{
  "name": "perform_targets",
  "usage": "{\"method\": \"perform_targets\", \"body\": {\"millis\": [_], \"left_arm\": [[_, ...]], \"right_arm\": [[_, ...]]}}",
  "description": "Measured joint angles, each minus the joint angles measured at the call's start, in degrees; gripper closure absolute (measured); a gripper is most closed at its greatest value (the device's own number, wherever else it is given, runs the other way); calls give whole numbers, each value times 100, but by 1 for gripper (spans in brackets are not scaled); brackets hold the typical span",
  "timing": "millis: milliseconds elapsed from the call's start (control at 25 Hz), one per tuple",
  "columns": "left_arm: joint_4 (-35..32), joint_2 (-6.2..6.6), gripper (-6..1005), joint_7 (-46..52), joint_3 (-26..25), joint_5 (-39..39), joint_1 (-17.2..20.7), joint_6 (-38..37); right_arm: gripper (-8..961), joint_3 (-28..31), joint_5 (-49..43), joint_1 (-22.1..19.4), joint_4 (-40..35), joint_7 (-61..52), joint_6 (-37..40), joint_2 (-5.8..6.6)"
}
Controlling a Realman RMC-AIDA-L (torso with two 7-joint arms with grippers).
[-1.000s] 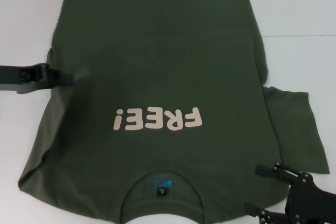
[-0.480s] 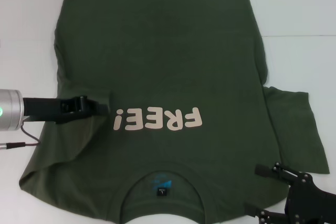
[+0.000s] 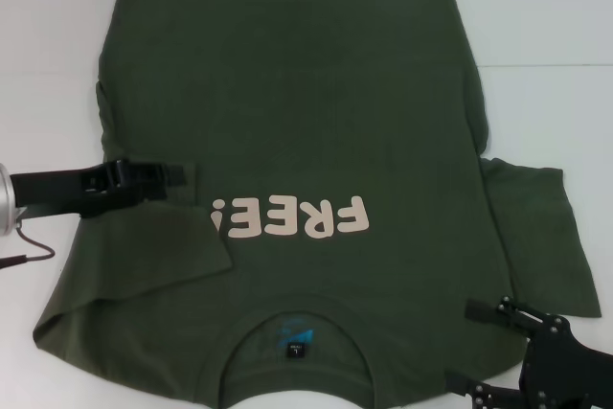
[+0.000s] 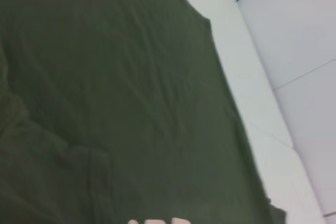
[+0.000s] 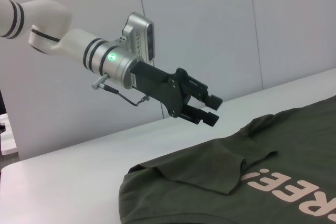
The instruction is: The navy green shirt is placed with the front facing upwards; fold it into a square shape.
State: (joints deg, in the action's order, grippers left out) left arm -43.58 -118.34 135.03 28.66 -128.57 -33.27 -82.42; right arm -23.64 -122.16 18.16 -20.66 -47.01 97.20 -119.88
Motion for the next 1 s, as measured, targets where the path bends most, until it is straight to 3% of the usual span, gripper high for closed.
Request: {"method": "perform_targets", "body": {"millis": [200,320,480,640,840,1000], "left_arm": [[473,334,537,-437,-106,581,110,-469],[566,377,467,-1075,-667,758,207,-1041],[697,378,413,-2061,-1368,1099,448,-1806],[643,360,307,-2786,-1764,1375,756,-2451],[297,304,200,-3358,-1727,1354,1077,-2793],[71,217,150,-3754,-1716,1329,1291,-2889]], "right_arm": [[10,45,56,35,-2,-253,74,8],[10,161,203,75,-80,-833,266,29],[9,223,425,231,-561,-2485,736,103],[9,234,504,557,-1250,-4604,1156,318],[14,235,498,1023,-1855,-7370,1385,776],[26,73,467,1285,-1948,-8883,1373,1161]]}}
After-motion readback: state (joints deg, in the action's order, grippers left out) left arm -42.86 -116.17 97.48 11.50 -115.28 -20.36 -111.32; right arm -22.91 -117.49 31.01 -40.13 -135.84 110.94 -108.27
